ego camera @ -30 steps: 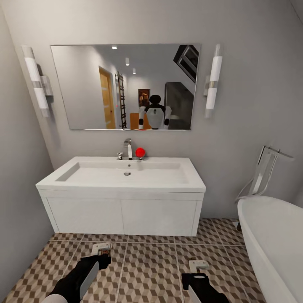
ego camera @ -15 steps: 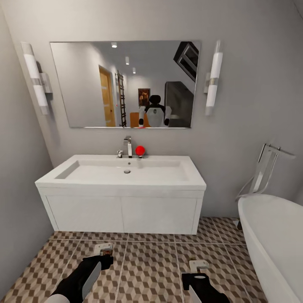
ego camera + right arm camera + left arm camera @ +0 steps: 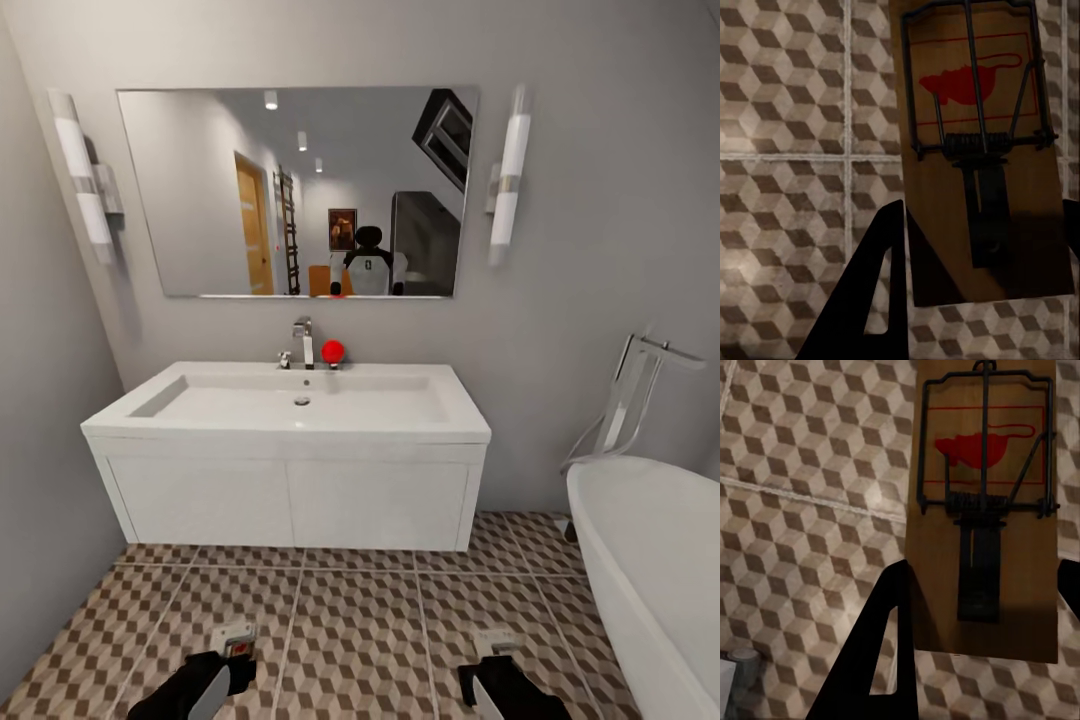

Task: Take the four mousetraps from the cabinet in the bathroom and place them on the bathroom floor. Make sure all four end up on the same floor surface, and ensure that at least two of them are either under or directly next to the same bathroom sink.

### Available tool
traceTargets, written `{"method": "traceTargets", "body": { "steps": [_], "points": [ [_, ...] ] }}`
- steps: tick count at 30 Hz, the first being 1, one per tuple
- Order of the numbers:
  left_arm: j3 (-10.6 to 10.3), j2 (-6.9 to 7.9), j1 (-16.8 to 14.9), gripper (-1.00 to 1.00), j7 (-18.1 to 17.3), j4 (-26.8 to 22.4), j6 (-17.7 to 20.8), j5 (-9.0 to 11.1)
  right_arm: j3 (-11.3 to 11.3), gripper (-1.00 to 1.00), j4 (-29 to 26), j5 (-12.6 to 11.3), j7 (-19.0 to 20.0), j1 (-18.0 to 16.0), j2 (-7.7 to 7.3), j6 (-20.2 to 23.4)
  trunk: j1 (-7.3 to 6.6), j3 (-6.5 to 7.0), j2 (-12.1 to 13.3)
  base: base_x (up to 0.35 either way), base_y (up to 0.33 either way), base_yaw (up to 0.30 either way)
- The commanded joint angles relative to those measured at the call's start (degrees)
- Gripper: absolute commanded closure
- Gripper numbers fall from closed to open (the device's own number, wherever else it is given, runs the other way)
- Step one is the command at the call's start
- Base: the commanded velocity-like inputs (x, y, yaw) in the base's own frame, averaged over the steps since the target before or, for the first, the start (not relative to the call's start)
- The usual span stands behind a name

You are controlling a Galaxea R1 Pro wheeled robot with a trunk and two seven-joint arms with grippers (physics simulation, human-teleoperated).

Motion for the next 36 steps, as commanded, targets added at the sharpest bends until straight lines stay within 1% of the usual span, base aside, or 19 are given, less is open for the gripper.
{"method": "traceTargets", "body": {
  "steps": [1,2,5,9,13,18,22,23,25,27,31,36],
  "points": [
    [-0.5,0.03,0.0,1.00,0.5,0.4,-0.4,0.7,-0.5,1.00,-0.1,0.4,0.2,0.0,-0.15,0.4,0.22,-0.24,-0.4,0.000,0.000,0.000],
    [-0.4,0.00,0.0,1.00,0.5,1.1,-1.4,0.8,-0.4,1.00,-0.1,0.4,0.2,0.0,-0.45,0.5,0.44,-0.42,-0.8,0.000,0.000,0.000],
    [-0.3,-0.02,0.0,1.00,0.7,1.9,-2.5,0.9,-0.4,1.00,-0.1,0.4,0.5,0.0,-0.65,0.6,1.10,-0.96,-2.1,0.000,0.000,0.000],
    [-0.2,-0.16,0.0,1.00,0.8,2.3,-3.0,0.9,-0.4,1.00,-0.1,0.4,0.9,0.0,-0.45,1.1,1.98,-1.68,-3.7,0.000,0.000,0.000],
    [-0.3,-0.07,0.0,1.00,0.8,2.4,-3.2,1.0,-0.5,1.00,-0.1,0.4,1.6,0.0,-0.02,2.8,2.86,-2.40,-5.3,0.000,0.000,0.000],
    [-0.3,0.03,0.0,1.00,0.7,2.4,-3.3,1.0,-0.5,1.00,0.5,0.3,2.1,0.0,1.20,3.7,3.96,-3.30,-7.3,0.000,0.000,0.000],
    [-0.3,-0.05,0.0,1.00,0.6,2.4,-3.3,0.9,-0.6,1.00,1.1,0.1,2.1,0.0,2.67,3.5,4.83,-4.01,-8.9,0.000,0.000,0.000],
    [-0.3,-0.11,0.0,1.00,0.7,2.3,-3.3,0.9,-0.6,1.00,1.5,0.1,2.1,0.0,3.14,3.4,5.05,-4.19,-9.3,0.000,0.000,0.000],
    [-0.3,-0.14,0.0,1.00,0.7,2.3,-3.2,0.9,-0.6,1.00,2.0,0.1,2.1,0.0,3.51,2.9,5.49,-4.55,-10.1,0.000,0.000,0.000],
    [-0.2,-0.24,0.0,1.00,0.7,2.4,-3.2,0.9,-0.6,1.00,3.4,0.2,2.1,0.0,4.04,1.3,5.93,-4.91,-10.9,0.000,0.000,0.000],
    [-0.2,-0.38,0.0,1.00,0.8,2.4,-3.2,0.9,-0.6,1.00,4.6,0.3,2.1,0.0,4.32,-0.5,6.81,-5.63,-12.5,0.000,0.000,0.000],
    [-0.2,-0.46,0.0,1.00,0.9,2.3,-3.3,0.8,-0.5,1.00,4.9,0.4,2.2,0.0,4.31,-1.0,7.91,-6.53,-14.5,0.000,0.000,0.000]
  ]
}}
